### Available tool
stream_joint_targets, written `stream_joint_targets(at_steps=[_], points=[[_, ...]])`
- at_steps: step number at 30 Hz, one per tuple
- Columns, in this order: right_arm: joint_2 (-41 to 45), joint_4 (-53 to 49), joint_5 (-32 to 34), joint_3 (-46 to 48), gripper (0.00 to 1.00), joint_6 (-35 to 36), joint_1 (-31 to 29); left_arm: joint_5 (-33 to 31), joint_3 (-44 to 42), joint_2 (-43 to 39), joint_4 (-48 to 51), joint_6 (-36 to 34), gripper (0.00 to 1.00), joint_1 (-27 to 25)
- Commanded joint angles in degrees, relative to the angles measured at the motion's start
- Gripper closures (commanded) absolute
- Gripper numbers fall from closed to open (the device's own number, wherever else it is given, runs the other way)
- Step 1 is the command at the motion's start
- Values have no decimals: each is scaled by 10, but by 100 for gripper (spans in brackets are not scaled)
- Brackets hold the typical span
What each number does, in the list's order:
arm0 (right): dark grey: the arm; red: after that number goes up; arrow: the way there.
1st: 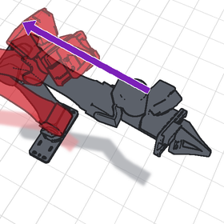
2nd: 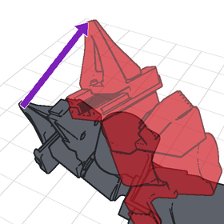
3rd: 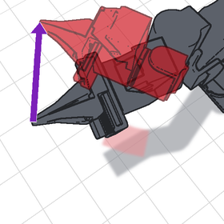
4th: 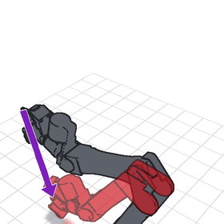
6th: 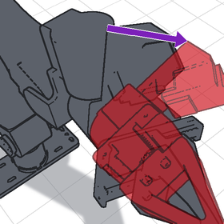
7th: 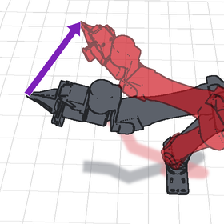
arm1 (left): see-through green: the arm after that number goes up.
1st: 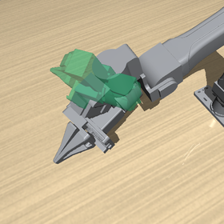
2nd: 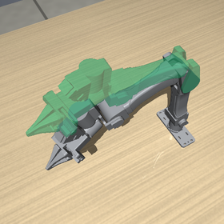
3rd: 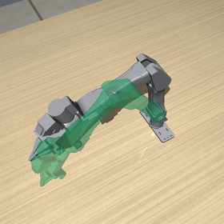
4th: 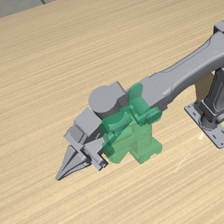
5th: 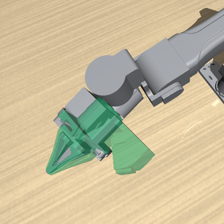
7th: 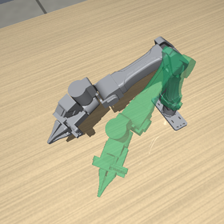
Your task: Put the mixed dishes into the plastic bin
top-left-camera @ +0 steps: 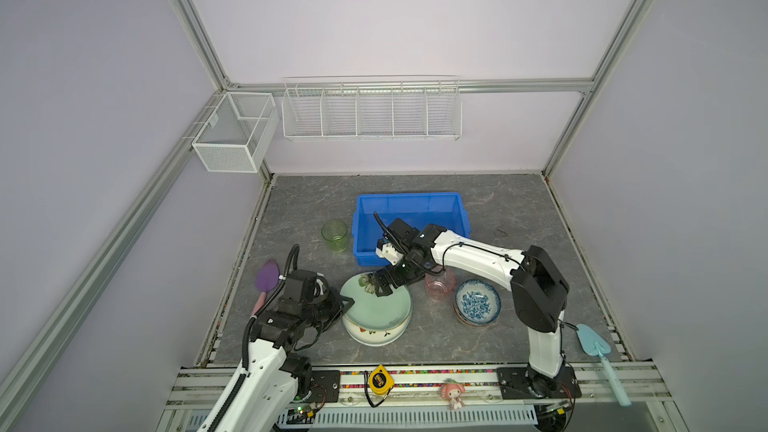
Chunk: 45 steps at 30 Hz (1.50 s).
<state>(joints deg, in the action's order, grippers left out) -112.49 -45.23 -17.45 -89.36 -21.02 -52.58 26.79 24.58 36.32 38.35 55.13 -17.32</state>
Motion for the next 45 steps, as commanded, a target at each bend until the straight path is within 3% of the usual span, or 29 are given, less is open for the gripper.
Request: stream_joint_targets(at_steps=[1, 17, 27, 36, 45], points=[[46, 17, -29, -20, 2, 3, 7, 23, 21, -9, -24, -15, 100, -3], [122, -34, -71, -15, 2, -3, 94, 82, -1, -38, -149, 7, 100, 1], [157, -25, -156, 24, 12, 7, 136, 121, 63, -11, -126, -44, 100, 31], [174, -6, -236, 53, 16, 2, 165, 168, 86, 9, -214, -29, 100, 34], [179, 53, -296, 73, 34, -40, 171, 184, 95, 41, -263, -30, 100, 34]])
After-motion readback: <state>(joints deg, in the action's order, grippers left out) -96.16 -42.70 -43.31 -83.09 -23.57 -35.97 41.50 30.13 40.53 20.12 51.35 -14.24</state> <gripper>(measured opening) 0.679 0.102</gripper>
